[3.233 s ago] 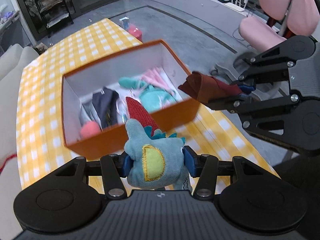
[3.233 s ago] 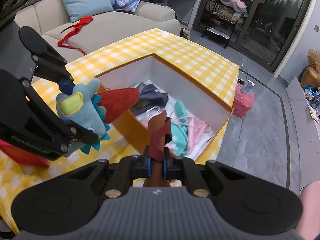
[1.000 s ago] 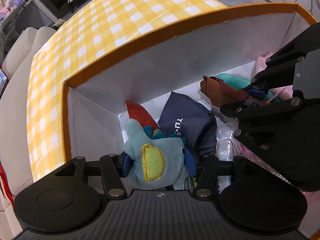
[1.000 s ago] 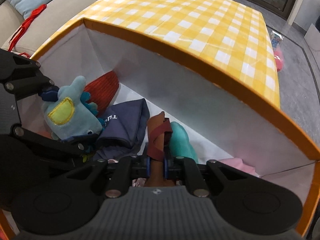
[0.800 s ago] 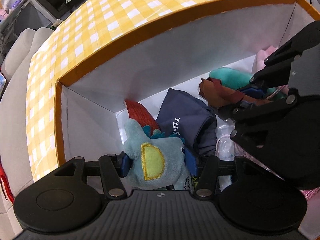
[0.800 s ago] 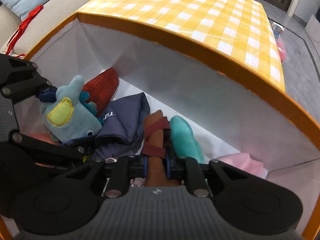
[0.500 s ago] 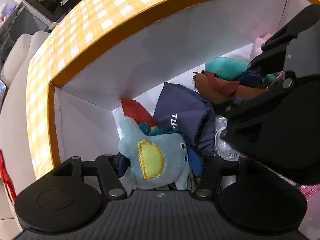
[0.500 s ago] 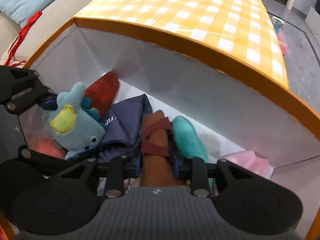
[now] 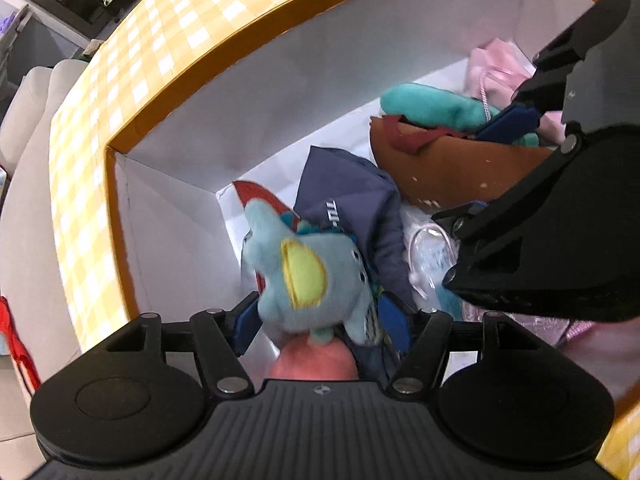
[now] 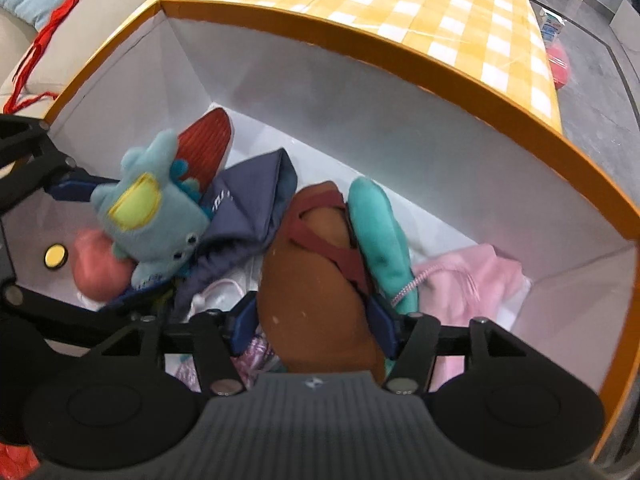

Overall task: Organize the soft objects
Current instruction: 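Open both tools to release the plush and cloth into the box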

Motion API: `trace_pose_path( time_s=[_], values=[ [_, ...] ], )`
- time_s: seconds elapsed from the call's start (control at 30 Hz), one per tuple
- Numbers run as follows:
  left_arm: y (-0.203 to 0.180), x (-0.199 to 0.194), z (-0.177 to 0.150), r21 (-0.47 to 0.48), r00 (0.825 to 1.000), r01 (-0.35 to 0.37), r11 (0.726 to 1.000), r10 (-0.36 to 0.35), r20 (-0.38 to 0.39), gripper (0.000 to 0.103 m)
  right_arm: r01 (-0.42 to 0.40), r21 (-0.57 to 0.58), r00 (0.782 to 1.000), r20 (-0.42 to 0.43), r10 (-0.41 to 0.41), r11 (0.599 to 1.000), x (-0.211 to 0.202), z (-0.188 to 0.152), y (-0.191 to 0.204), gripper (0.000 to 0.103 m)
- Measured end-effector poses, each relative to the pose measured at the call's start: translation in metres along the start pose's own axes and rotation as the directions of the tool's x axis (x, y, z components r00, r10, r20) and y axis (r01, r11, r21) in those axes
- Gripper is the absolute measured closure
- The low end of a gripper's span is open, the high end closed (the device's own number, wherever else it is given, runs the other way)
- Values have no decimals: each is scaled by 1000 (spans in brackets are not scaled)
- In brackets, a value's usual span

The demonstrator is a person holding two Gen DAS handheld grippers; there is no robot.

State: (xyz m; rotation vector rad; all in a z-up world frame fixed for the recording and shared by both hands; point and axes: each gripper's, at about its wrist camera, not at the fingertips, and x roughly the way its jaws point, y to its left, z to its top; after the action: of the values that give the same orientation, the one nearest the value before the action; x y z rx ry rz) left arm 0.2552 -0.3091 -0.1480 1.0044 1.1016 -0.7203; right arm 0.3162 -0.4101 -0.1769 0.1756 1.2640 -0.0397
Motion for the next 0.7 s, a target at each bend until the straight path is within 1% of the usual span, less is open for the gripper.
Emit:
trace_pose_path(
  time_s=[0.1, 0.17, 0.2, 0.23, 0.27, 0.3, 0.37, 0.43, 0.47, 0.5, 0.57, 0.63, 0.7],
  values=[
    [-4, -7, -2, 12, 1000, -4, 1000, 4, -14, 26, 10, -4, 1000, -12, -10, 1000, -9, -4, 3, 38],
    [-4, -11, -4, 9, 999, 11, 1000, -11, -36, 26, 14, -8, 1000, -16, -14, 1000, -17, -5, 4, 37],
    [-2, -15, -5, 11, 999, 20, 1000, -19, -43, 26, 21, -9, 1000, -20, -21, 1000, -20, -7, 3, 34],
    [-2, -18, -7, 14, 999, 19, 1000, -18, -45, 23, 29, -7, 999, -26, -29, 1000, -23, -7, 3, 31],
    [-3, -22, -7, 19, 999, 13, 1000, -12, -44, 19, 36, -4, 998, -41, -36, 999, -26, -8, 2, 23],
    [-3, -25, -6, 23, 999, 8, 1000, -7, -44, 17, 33, -7, 998, -60, -33, 999, -29, -11, 0, 21],
    [-3, -33, -7, 14, 998, 14, 1000, -13, -57, 16, 34, -5, 996, -86, -35, 999, -36, -15, -1, 21],
    [-1, -39, -7, 2, 996, 33, 999, -33, -79, 14, 46, 7, 995, -89, -45, 999, -45, -18, -2, 18],
    [-1, -45, -10, -4, 996, 40, 999, -40, -82, 14, 60, 23, 994, -92, -57, 998, -52, -19, -3, 15],
    [1, -49, -10, -11, 996, 44, 999, -45, -81, 13, 66, 40, 994, -91, -62, 997, -58, -20, -4, 13],
    [4, -61, -12, -33, 996, 50, 998, -52, -74, 7, 72, 79, 995, -78, -66, 994, -72, -24, -5, 9],
    [5, -75, -16, -64, 996, 55, 996, -59, -62, 7, 78, 112, 996, -55, -72, 991, -89, -29, -7, 7],
    [5, -88, -19, -110, 997, 52, 993, -57, -52, 7, 65, 133, 998, -9, -64, 989, -106, -36, -8, 5]
  ],
)
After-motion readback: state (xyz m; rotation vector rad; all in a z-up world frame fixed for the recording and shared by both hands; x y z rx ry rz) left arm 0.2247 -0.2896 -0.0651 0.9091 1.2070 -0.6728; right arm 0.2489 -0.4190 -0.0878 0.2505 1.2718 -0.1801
